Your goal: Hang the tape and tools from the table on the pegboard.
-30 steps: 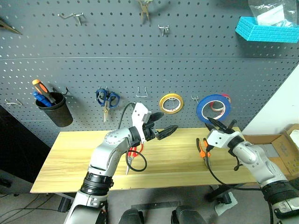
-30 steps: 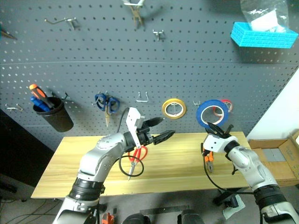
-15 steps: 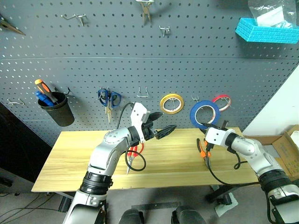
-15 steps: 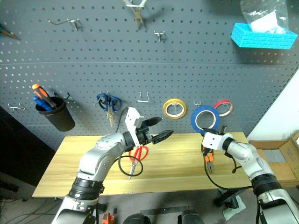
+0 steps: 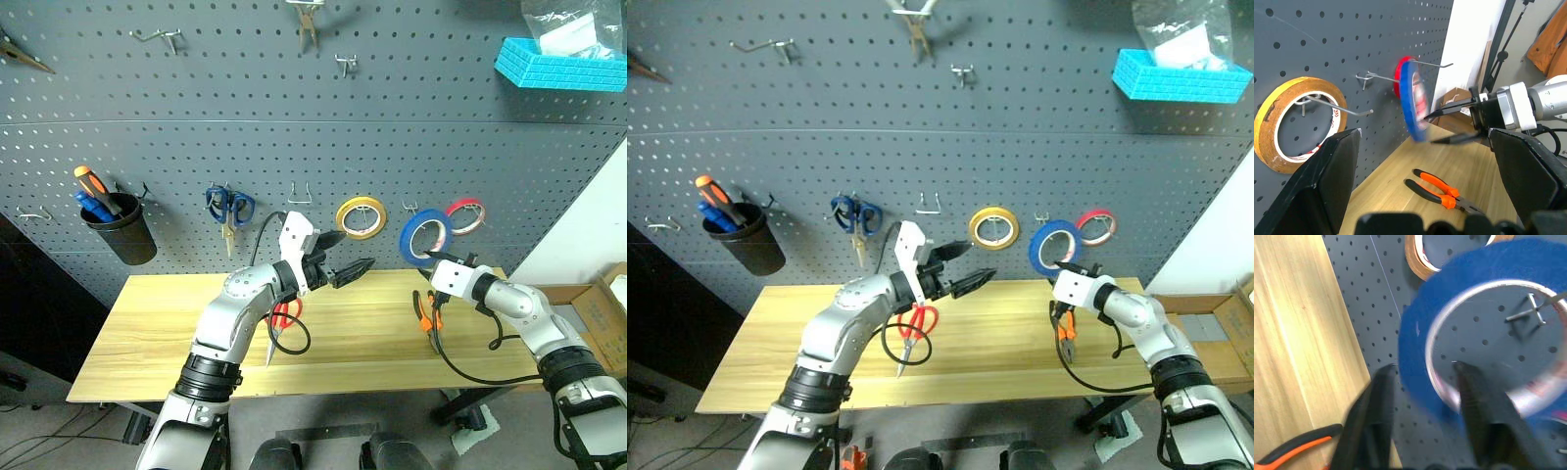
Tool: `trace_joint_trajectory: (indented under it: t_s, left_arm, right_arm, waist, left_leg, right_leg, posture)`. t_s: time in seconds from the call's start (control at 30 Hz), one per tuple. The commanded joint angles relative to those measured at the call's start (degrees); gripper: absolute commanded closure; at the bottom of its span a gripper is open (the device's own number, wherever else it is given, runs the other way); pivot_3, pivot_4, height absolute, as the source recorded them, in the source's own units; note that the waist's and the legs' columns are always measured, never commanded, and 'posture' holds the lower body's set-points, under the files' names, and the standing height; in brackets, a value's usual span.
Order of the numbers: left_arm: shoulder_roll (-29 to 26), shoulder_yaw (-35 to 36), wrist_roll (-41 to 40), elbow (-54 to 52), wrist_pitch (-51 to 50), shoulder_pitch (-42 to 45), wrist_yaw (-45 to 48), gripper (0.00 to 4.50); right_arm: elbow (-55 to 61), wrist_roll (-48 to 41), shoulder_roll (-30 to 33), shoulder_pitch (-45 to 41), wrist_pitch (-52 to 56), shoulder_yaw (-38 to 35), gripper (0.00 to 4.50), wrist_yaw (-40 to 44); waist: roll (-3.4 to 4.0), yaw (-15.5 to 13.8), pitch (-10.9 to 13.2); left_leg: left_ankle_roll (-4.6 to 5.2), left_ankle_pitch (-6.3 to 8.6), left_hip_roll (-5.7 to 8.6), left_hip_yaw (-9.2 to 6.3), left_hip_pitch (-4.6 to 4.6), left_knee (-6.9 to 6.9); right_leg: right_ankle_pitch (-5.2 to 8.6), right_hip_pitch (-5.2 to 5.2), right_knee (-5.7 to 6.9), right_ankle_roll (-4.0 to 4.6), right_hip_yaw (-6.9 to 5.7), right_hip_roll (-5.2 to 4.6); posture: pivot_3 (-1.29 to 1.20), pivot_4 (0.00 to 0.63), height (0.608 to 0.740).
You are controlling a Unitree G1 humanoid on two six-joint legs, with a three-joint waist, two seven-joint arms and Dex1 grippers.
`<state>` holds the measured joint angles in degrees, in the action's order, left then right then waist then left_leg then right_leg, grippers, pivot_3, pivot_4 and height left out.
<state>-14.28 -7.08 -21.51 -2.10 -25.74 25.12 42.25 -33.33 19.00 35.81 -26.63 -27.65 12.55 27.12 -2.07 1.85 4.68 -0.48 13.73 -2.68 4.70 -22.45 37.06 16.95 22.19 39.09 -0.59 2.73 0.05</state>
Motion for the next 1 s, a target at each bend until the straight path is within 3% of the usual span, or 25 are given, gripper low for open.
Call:
trace_joint_trajectory:
  t_s: [0.03, 0.17, 0.4, 0.53, 0.63, 0.8, 1.0]
  left_arm:
    - [0.1, -0.2, -0.2, -1.2, 1.0, 0.7, 0.7, 0.00]
    - [-0.1, -0.1, -0.1, -1.4, 1.0, 0.3, 0.9, 0.00]
    - [-1.0, -0.2, -0.4, -4.0, -0.3, -4.1, 0.4, 0.00]
    - [-3.3, -2.4, 1.1, -7.5, 0.3, -13.2, 0.8, 0.00]
    - [-4.2, -5.0, 3.6, -8.5, 1.4, -17.3, 0.0, 0.00]
    - [-3.8, -10.2, 7.0, -9.9, 3.3, -20.9, -0.4, 0.00]
    - [-3.4, -11.6, 7.9, -11.9, 2.7, -22.0, -1.9, 0.00]
  right_arm:
    - [0.8, -0.5, 0.6, -1.3, -0.1, -1.7, 1.30, -1.4]
    - [2.4, -1.3, 0.9, 0.9, 0.6, -2.3, 0.02, -1.8]
    - [15.2, -4.0, 0.5, 12.5, 8.8, -5.3, 0.02, -1.0]
    - [32.7, -9.5, -2.7, 25.0, 28.7, -6.9, 0.02, 3.4]
    - [39.1, -12.3, -6.8, 26.9, 47.4, -7.5, 0.02, 4.0]
    - [32.5, -15.0, -14.1, 17.6, 72.7, -9.8, 0.02, -0.1]
    - [15.0, -15.6, -15.5, 2.6, 75.7, -13.0, 0.02, -5.5]
  waist:
    - [0.00, 0.0, 0.0]
    - [0.00, 0.0, 0.0]
    - [0.04, -0.1, 0.0]
    - [0.09, -0.1, 0.2]
    - [0.23, -0.1, 0.9]
    - [0.22, -0.3, 3.4]
    - [0.24, -0.6, 5.5]
  left_leg:
    - [0.00, 0.00, 0.00, 0.01, 0.00, 0.00]
    - [0.00, 0.00, 0.00, 0.00, 0.00, 0.00]
    - [0.08, 0.05, -0.01, 0.00, 0.00, -0.02]
    - [0.10, 0.08, -0.06, -0.02, 0.12, -0.13]
    - [0.12, 0.09, -0.09, 0.00, 0.29, -0.15]
    - [0.48, -0.14, -0.02, 0.00, 0.75, -0.04]
    - [0.81, -0.35, 0.14, 0.08, 0.38, -0.03]
  right_leg:
    - [0.00, 0.00, 0.00, 0.00, 0.00, 0.00]
    - [0.00, 0.00, 0.00, 0.00, 0.00, 0.00]
    - [0.01, -0.01, 0.00, 0.00, -0.01, -0.03]
    - [0.07, -0.10, -0.01, 0.08, -0.04, -0.08]
    - [0.08, -0.17, 0.03, 0.10, -0.04, -0.08]
    - [0.01, -0.66, -0.07, 0.27, -0.05, -0.29]
    - [-0.37, -0.31, -0.08, 0.34, -0.14, -0.48]
  posture:
    - [0.02, 0.043, 0.740]
    - [0.02, 0.047, 0.740]
    - [0.02, 0.079, 0.740]
    - [0.03, 0.120, 0.740]
    - [0.04, 0.147, 0.740]
    - [0.05, 0.194, 0.740]
    - [0.10, 0.229, 0.740]
